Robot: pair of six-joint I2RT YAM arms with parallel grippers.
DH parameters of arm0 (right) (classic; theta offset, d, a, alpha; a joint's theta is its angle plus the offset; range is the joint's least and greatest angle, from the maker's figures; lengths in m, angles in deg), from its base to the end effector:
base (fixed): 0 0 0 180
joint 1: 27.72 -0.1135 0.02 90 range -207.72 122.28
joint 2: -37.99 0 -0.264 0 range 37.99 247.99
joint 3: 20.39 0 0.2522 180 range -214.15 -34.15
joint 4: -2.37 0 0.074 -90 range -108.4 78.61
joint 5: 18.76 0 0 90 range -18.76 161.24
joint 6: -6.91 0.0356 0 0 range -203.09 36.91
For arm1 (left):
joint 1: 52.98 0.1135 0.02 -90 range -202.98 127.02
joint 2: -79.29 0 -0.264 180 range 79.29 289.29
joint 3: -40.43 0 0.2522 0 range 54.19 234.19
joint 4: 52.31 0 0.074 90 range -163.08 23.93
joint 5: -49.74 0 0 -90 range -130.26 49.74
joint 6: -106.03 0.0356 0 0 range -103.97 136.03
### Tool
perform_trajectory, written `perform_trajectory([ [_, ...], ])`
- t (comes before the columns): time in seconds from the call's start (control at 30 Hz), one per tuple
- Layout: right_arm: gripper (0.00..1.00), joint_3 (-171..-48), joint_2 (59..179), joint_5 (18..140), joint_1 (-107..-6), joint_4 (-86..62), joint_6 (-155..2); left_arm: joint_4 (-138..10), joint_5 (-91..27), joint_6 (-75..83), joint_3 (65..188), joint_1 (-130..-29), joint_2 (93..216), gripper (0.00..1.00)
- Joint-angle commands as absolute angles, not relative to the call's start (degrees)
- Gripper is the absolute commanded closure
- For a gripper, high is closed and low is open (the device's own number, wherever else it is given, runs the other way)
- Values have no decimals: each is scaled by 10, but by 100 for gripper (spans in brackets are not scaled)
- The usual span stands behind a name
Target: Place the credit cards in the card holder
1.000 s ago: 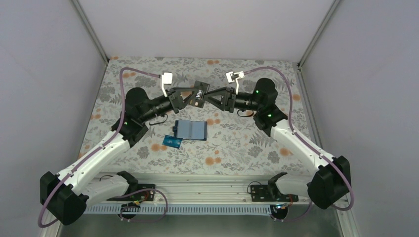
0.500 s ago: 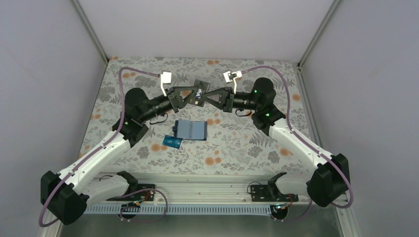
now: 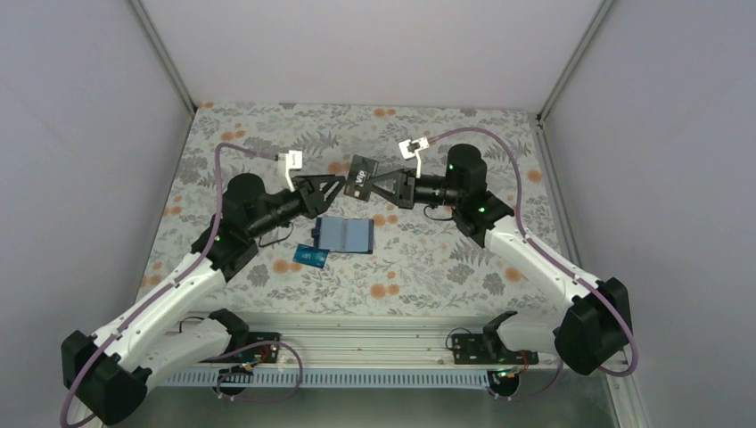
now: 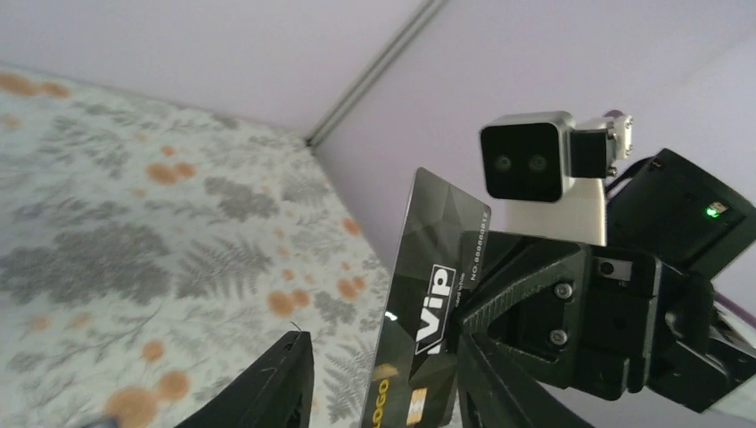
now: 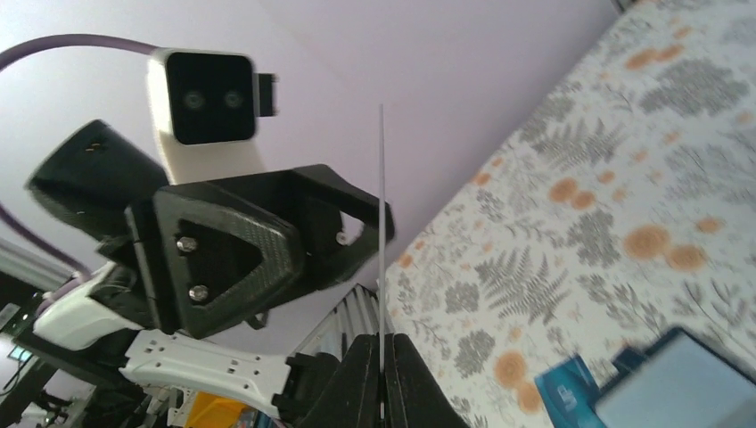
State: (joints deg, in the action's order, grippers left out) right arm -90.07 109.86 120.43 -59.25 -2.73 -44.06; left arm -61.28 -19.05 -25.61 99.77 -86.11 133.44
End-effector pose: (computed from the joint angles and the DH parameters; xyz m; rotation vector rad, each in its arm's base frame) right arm 0.2300 0.1727 0.3424 -0.6069 1.8464 1.5902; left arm 0.1801 -0.1329 0.3432 0.1783 1.7907 -1.2712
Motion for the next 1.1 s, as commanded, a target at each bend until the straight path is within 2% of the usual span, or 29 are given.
perform_trajectory([
  [0.0, 96, -869, 1083, 1166, -586, -74, -468, -694, -272, -222, 972, -860, 1294, 50],
  [0.03, 96, -864, 1080, 1159, -586, -82, -473, -704, -284, -217, 969, -859, 1287, 40],
  [0.1, 96, -856, 1075, 1146, -584, -97, -485, -724, -308, -204, 964, -859, 1278, 11],
  [0.13, 96, -852, 1073, 1139, -582, -104, -490, -737, -321, -199, 962, -858, 1274, 1],
  [0.17, 96, -848, 1072, 1136, -580, -108, -495, -745, -331, -193, 961, -857, 1274, 0],
  [0.27, 96, -834, 1073, 1133, -573, -113, -496, -763, -347, -179, 962, -850, 1285, 0],
  [0.63, 96, -802, 1135, 1138, -560, -111, -469, -791, -267, -134, 974, -836, 1387, 0],
  [1.07, 96, -839, 1278, 1148, -574, -116, -444, -825, -251, -123, 994, -827, 1533, 10],
])
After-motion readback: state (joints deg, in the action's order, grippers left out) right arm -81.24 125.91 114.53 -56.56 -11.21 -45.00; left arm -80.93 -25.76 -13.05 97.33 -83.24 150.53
